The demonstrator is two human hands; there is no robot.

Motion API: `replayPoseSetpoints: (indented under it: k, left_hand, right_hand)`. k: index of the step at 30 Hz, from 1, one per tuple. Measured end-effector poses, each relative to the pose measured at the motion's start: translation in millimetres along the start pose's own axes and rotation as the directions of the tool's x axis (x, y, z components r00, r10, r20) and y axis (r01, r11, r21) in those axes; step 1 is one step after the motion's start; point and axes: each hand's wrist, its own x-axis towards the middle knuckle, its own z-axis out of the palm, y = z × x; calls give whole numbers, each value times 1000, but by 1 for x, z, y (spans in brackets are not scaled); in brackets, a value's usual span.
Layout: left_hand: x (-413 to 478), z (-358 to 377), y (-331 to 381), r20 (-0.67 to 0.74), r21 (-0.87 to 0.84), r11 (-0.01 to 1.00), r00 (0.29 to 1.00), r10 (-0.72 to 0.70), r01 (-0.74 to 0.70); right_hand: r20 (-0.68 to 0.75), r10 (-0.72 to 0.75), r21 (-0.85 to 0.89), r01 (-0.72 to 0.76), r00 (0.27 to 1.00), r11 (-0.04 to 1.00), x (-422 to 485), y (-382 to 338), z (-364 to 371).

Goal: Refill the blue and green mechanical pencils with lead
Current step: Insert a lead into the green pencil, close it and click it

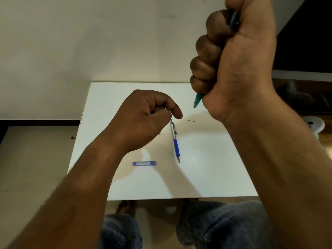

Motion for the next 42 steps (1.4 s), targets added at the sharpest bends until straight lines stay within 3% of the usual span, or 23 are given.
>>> replayPoseSetpoints:
  k: [42]
  left_hand:
    - [0,-2,-3,-3,-6,1000,1000,2,-2]
  right_hand:
    - [52,27,16,-28,998,999,1,7,5]
